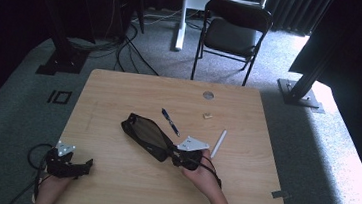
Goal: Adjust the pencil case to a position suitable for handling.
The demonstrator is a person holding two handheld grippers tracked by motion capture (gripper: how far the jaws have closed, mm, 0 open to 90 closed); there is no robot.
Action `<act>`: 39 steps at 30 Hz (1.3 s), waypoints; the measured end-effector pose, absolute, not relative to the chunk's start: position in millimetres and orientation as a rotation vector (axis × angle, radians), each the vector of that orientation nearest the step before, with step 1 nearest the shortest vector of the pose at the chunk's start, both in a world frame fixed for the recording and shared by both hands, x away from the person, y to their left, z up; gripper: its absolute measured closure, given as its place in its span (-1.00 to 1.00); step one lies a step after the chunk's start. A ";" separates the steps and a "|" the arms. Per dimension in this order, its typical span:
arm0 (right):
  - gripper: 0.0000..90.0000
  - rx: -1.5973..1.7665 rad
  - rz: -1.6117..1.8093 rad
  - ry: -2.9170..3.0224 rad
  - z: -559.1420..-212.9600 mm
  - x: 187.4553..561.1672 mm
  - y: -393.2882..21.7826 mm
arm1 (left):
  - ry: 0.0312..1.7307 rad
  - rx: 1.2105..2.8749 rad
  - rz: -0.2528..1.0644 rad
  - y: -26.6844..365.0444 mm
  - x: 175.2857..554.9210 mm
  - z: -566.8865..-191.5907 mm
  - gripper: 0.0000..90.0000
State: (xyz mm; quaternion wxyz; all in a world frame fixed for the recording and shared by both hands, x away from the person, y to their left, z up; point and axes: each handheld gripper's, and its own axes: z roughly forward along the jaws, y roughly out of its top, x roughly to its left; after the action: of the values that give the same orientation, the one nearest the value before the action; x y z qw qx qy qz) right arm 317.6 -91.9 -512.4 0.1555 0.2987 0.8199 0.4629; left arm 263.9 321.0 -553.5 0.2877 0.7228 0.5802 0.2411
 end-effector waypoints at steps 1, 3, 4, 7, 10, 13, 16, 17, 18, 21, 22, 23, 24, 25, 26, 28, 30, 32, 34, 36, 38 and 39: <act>0.63 0.859 1.321 2.346 -512.3 315.7 -94.9 | 1.549 1.931 0.644 321.0 263.9 -553.5 -0.99; 0.63 0.859 1.319 2.345 -512.0 312.9 -99.6 | 1.549 1.931 0.644 321.0 263.9 -553.5 -0.99; 0.63 0.859 1.319 2.345 -512.0 312.9 -99.6 | 1.549 1.931 0.644 321.0 263.9 -553.5 -0.99; 0.63 0.878 1.317 2.344 -511.7 307.1 -110.2 | 1.550 1.930 0.644 320.9 263.9 -553.5 -0.99; 0.63 0.875 1.310 2.339 -512.0 302.1 -117.9 | 1.549 1.931 0.644 321.0 263.9 -553.5 -0.99; 0.63 0.884 1.315 2.324 -512.9 298.1 -127.2 | 1.549 1.933 0.644 321.0 263.9 -553.5 -0.99; 0.63 0.894 1.321 2.326 -514.3 294.8 -135.6 | 1.549 1.933 0.644 321.1 263.9 -553.5 -0.99; 0.63 0.905 1.327 2.323 -515.0 292.9 -138.9 | 1.549 1.933 0.644 321.0 263.9 -553.5 -0.99; 0.63 0.905 1.324 2.332 -515.7 291.3 -141.2 | 1.549 1.933 0.644 321.1 263.9 -553.5 -0.99; 0.63 0.916 1.318 2.332 -516.9 287.5 -148.4 | 1.549 1.933 0.644 321.0 263.9 -553.5 -0.99; 0.63 0.922 1.320 2.325 -517.1 286.7 -150.2 | 1.549 1.933 0.644 321.0 263.9 -553.5 -0.99; 0.63 0.924 1.315 2.328 -517.2 285.0 -152.7 | 1.549 1.933 0.644 321.0 263.9 -553.5 -0.99; 0.63 0.921 1.313 2.333 -517.2 283.9 -154.1 | 1.549 1.932 0.644 321.0 263.9 -553.5 -0.99; 0.63 0.930 1.322 2.327 -517.0 282.4 -156.4 | 1.549 1.933 0.644 321.0 263.9 -553.5 -0.99; 0.63 0.934 1.320 2.331 -517.0 281.3 -157.6 | 1.549 1.933 0.644 321.1 263.9 -553.5 -0.99; 0.63 0.935 1.319 2.328 -516.7 278.2 -161.3 | 1.549 1.933 0.644 321.0 263.9 -553.5 -0.99; 0.62 0.933 1.312 2.332 -516.4 275.3 -163.8 | 1.549 1.933 0.644 321.1 263.9 -553.5 -0.99; 0.62 0.934 1.312 2.333 -516.3 271.6 -166.8 | 1.549 1.933 0.644 321.1 263.9 -553.5 -0.99; 0.62 0.943 1.312 2.329 -516.1 268.4 -170.2 | 1.549 1.933 0.644 321.1 263.9 -553.5 -0.99; 0.62 0.945 1.316 2.326 -516.1 266.1 -173.5 | 1.549 1.933 0.644 321.1 263.9 -553.5 -0.99; 0.62 0.951 1.308 2.324 -516.8 263.8 -177.1 | 1.549 1.933 0.644 321.1 263.9 -553.5 -0.99; 0.63 0.964 1.312 2.321 -517.1 262.5 -179.4 | 1.549 1.933 0.644 321.1 263.9 -553.5 -0.99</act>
State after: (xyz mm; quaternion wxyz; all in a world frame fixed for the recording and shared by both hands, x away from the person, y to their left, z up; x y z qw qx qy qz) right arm 262.5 -179.4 -517.1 0.1527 0.3359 0.8091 0.4574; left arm 263.9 321.1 -553.5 0.2870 0.7235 0.5798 0.2410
